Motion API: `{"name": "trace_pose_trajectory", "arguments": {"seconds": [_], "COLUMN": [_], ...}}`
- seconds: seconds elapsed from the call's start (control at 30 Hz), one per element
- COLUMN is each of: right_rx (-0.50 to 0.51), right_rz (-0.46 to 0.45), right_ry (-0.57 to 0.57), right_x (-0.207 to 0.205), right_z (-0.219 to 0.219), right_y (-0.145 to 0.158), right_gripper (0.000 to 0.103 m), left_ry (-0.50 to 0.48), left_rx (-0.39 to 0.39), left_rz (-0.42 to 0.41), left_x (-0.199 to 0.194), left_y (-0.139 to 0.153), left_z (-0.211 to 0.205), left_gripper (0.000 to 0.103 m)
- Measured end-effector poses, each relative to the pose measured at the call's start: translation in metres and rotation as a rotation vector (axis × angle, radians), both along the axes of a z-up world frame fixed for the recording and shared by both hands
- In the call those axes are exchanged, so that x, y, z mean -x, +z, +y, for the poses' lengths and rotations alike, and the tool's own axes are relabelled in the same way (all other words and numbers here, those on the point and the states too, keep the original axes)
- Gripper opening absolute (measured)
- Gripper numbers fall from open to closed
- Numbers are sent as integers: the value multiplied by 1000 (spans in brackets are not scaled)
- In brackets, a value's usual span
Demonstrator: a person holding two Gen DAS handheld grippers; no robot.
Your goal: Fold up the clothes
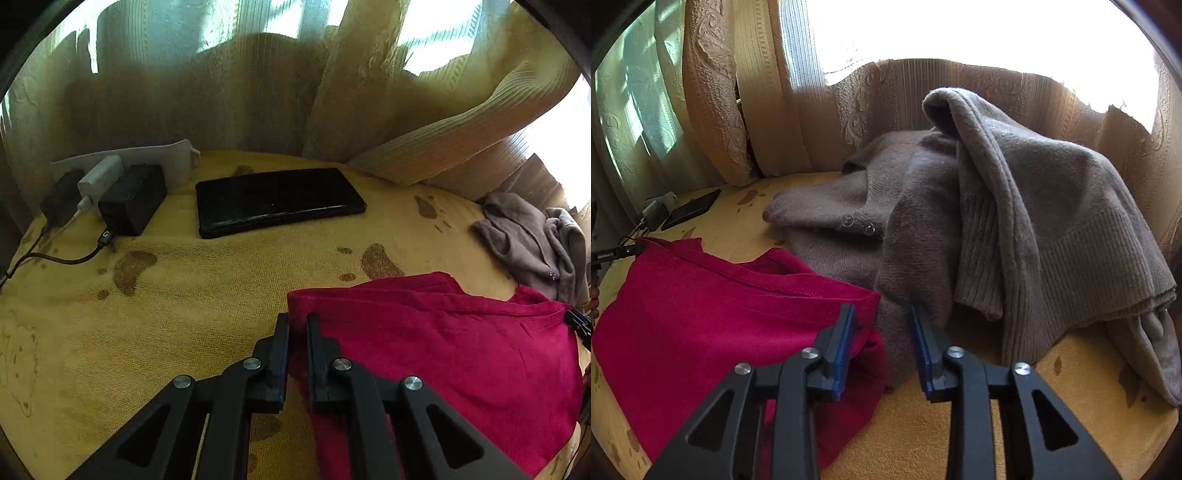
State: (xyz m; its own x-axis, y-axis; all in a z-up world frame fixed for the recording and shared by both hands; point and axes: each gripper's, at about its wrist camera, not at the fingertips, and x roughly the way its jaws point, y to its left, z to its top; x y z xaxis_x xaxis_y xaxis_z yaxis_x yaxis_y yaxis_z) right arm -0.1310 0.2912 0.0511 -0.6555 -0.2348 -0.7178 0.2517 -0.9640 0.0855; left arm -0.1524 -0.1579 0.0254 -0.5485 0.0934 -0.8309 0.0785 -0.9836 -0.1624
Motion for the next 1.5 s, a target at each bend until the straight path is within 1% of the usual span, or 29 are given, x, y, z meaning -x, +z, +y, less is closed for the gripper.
{"name": "trace_pose_trajectory", "arguments": {"seconds": [0.03, 0.07, 0.13, 0.2, 0.23, 0.27, 0.37, 0.47, 0.57, 0.67, 0.73, 0.8, 0.83, 0.87, 0.93, 0.97, 1.03, 1.13, 1.2, 1.27, 1.37, 1.4, 1.5], "right_rx": [-20, -41, -71, -81, -74, -61, -22, -88, -153, -183, -187, -168, -120, -92, -129, -137, -144, -137, -124, -74, 1, 17, 59], "right_rz": [17, 35, 76, 109, 123, 135, 167, 199, 199, 145, 76, -18, -35, -42, -28, -25, -23, -27, -36, -50, -35, -28, -53], "right_ry": [-15, -31, -55, -81, -89, -89, -6, 123, 254, 300, 292, 284, 288, 283, 299, 300, 299, 293, 282, 234, 217, 212, 200], "right_x": [-2, -4, -10, -14, -17, -20, -33, -50, -61, -56, -45, -32, -29, -29, -33, -35, -36, -36, -39, -49, -83, -96, -128], "right_z": [1, 2, 6, 11, 12, 11, -4, -42, -78, -92, -90, -79, -72, -66, -67, -67, -67, -66, -63, -55, -36, -30, -12], "right_y": [2, 3, 9, 15, 19, 23, 39, 45, 39, 19, -1, -21, -23, -22, -23, -23, -23, -22, -20, -11, 2, 6, 6], "right_gripper": [64, 67, 68, 68, 68, 68, 71, 78, 79, 79, 79, 79, 80, 80, 80, 80, 80, 80, 81, 81, 81, 81, 82], "left_ry": [5, 18, 55, 87, 96, 105, 110, 79, 33, -10, -23, -28, -28, -23, -5, 0, -12, 13, 21, 7, -29, -37, -51], "left_rx": [-6, -14, -28, -37, -44, -51, -55, -30, -15, 6, 35, 54, 58, 64, 96, 126, 159, 156, 148, 131, 113, 107, 65], "left_rz": [-9, -11, -4, 10, 13, 16, 30, 56, 77, 89, 66, 23, 4, 3, 28, 42, 67, 52, 55, 75, 92, 87, 35], "left_x": [1, 2, 1, 0, -1, -2, -9, -26, -48, -69, -78, -85, -90, -95, -105, -109, -112, -112, -119, -134, -161, -169, -182], "left_y": [-4, -6, -7, -6, -4, -3, 2, 13, 20, 24, 17, 3, -4, -8, -13, -14, -14, -11, -3, 6, 16, 15, 2], "left_z": [-2, -5, -12, -19, -22, -24, -25, -14, 0, 13, 16, 16, 15, 14, 11, 11, 13, 12, 14, 18, 28, 32, 37], "left_gripper": [15, 19, 39, 51, 55, 55, 55, 55, 55, 56, 56, 56, 59, 62, 76, 79, 79, 79, 79, 79, 79, 79, 79]}}
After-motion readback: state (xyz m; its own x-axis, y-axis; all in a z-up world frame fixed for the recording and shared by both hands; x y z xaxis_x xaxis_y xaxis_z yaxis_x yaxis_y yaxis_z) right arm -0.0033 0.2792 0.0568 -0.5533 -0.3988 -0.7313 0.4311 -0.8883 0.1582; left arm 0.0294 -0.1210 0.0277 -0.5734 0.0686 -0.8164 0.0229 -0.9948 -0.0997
